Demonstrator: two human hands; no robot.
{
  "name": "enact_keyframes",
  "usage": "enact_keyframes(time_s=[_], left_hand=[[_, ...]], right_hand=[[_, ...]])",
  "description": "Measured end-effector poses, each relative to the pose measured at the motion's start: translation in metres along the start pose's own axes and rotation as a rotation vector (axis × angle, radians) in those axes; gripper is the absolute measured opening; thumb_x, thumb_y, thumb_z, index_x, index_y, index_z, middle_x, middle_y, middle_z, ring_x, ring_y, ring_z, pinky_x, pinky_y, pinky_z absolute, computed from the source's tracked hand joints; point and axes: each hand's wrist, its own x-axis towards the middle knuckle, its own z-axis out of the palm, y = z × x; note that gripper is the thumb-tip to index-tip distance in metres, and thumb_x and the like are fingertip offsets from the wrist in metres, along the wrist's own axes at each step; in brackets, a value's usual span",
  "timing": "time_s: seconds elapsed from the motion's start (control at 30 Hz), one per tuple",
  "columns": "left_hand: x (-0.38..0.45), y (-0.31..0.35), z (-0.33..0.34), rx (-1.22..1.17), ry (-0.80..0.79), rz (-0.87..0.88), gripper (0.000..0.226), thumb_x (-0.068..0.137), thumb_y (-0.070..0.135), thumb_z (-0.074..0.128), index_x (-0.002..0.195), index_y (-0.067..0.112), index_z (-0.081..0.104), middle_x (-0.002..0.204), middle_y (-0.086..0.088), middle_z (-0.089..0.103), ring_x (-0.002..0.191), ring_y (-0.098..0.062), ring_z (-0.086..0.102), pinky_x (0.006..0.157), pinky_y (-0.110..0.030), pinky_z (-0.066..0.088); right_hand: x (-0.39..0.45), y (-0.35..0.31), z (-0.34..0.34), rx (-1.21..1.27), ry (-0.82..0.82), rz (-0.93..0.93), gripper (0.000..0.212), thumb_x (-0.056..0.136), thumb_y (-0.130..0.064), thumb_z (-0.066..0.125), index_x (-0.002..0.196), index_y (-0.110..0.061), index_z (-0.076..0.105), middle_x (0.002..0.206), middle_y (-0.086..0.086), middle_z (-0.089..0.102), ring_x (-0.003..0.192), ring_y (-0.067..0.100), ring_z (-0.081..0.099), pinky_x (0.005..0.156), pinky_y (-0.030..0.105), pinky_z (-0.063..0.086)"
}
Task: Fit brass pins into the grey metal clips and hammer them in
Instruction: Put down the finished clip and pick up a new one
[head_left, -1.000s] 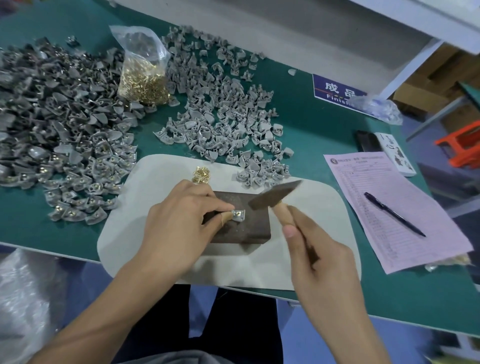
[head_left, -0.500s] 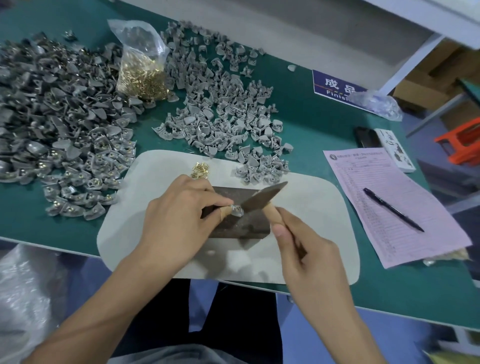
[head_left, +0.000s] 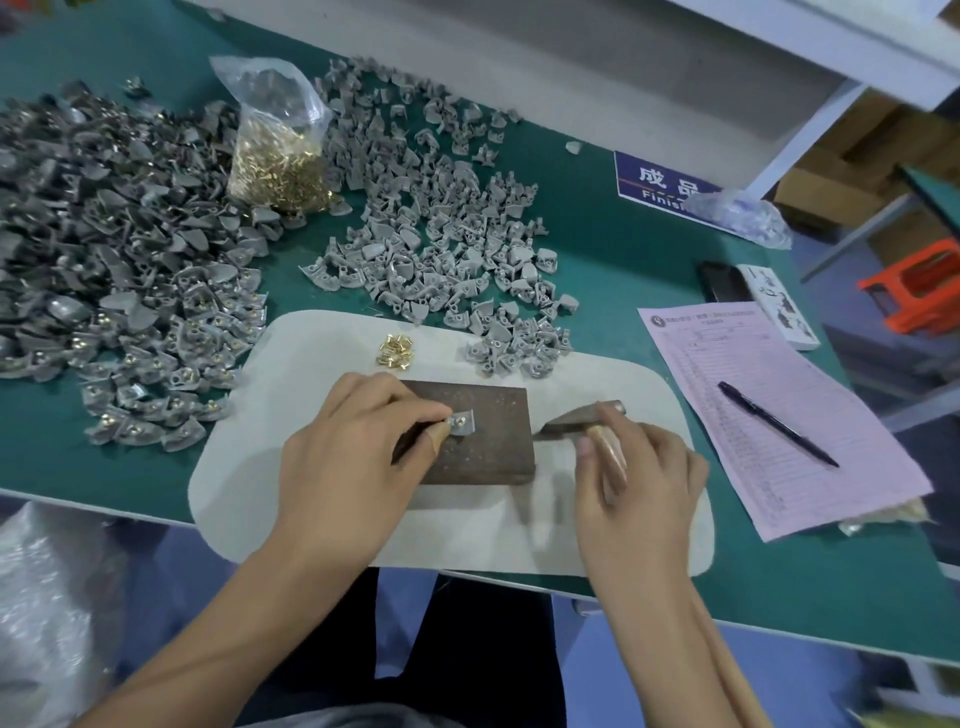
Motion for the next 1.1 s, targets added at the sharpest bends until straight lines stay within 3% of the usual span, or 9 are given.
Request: enact_keyframes(time_s=[0.07, 0.2, 0.33, 0.43, 0.53, 0.73, 0.93, 1.1], left_hand=[[-0.011, -0.004, 0.0, -0.028, 0.06, -0.011, 0.008, 0.09, 0.039, 0.072, 0.097, 0.04, 0.072, 0.093, 0.024, 0.054, 0.094, 0.0, 0.05, 0.059, -0.011, 0.033], [-0.024, -0.012, -0.008, -0.058, 0.177, -0.034, 0.01, 0.086, 0.043, 0.066, 0.092, 0.04, 0.072, 0.094, 0.022, 0.056, 0.09, 0.0, 0.053, 0.06, -0.01, 0.036], [-0.032, -0.033, -0.029, 0.006, 0.233, -0.026, 0.012, 0.085, 0.037, 0.066, 0.094, 0.033, 0.074, 0.093, 0.018, 0.061, 0.088, -0.008, 0.057, 0.064, -0.016, 0.04], [-0.044, -0.059, -0.048, 0.051, 0.226, -0.084, 0.014, 0.085, 0.027, 0.075, 0.098, 0.032, 0.074, 0.094, 0.018, 0.06, 0.09, -0.007, 0.056, 0.064, -0.019, 0.044], [-0.057, -0.081, -0.064, 0.076, 0.215, -0.163, 0.026, 0.081, 0.019, 0.079, 0.102, 0.033, 0.074, 0.097, 0.021, 0.06, 0.092, -0.006, 0.058, 0.061, -0.03, 0.054], [-0.071, -0.108, -0.089, 0.157, 0.206, -0.352, 0.018, 0.085, 0.027, 0.077, 0.101, 0.036, 0.072, 0.097, 0.022, 0.065, 0.088, -0.009, 0.057, 0.067, -0.036, 0.054], [-0.064, -0.109, -0.094, 0.169, 0.175, -0.326, 0.022, 0.084, 0.021, 0.078, 0.104, 0.028, 0.073, 0.102, 0.019, 0.068, 0.088, -0.015, 0.058, 0.067, -0.034, 0.054], [-0.055, -0.103, -0.091, 0.004, 0.291, -0.162, 0.01, 0.091, 0.026, 0.068, 0.1, 0.024, 0.073, 0.099, 0.018, 0.064, 0.09, -0.009, 0.061, 0.069, -0.028, 0.052]], right_hand=[[-0.001, -0.014, 0.005, 0.21, 0.023, -0.08, 0.025, 0.098, -0.025, 0.065, 0.122, -0.025, 0.071, 0.108, -0.007, 0.063, 0.108, 0.015, 0.043, 0.097, 0.011, 0.03], [-0.008, -0.056, 0.026, 0.33, -0.069, -0.369, 0.02, 0.094, -0.028, 0.071, 0.113, -0.025, 0.075, 0.105, -0.014, 0.064, 0.104, 0.017, 0.052, 0.093, 0.029, 0.044], [-0.013, -0.089, 0.056, 0.351, -0.189, -0.502, 0.014, 0.096, -0.031, 0.069, 0.107, -0.03, 0.077, 0.102, -0.017, 0.066, 0.099, 0.018, 0.055, 0.083, 0.042, 0.045], [-0.015, -0.11, 0.075, 0.298, -0.271, -0.585, 0.011, 0.096, -0.039, 0.067, 0.1, -0.034, 0.075, 0.1, -0.02, 0.066, 0.096, 0.015, 0.054, 0.08, 0.042, 0.043], [-0.023, -0.135, 0.094, 0.218, -0.289, -0.68, 0.005, 0.093, -0.037, 0.069, 0.095, -0.034, 0.074, 0.095, -0.018, 0.067, 0.089, 0.016, 0.054, 0.075, 0.038, 0.041], [-0.027, -0.172, 0.122, 0.205, -0.439, -0.623, 0.003, 0.089, -0.029, 0.071, 0.089, -0.031, 0.073, 0.088, -0.013, 0.066, 0.086, 0.018, 0.055, 0.074, 0.037, 0.049], [-0.021, -0.19, 0.131, 0.186, -0.497, -0.556, 0.005, 0.092, -0.031, 0.069, 0.096, -0.032, 0.072, 0.092, -0.013, 0.065, 0.092, 0.016, 0.056, 0.072, 0.032, 0.044], [-0.014, -0.194, 0.119, 0.221, -0.557, -0.564, 0.012, 0.094, -0.033, 0.067, 0.105, -0.033, 0.072, 0.096, -0.013, 0.068, 0.095, 0.017, 0.058, 0.082, 0.041, 0.047]])
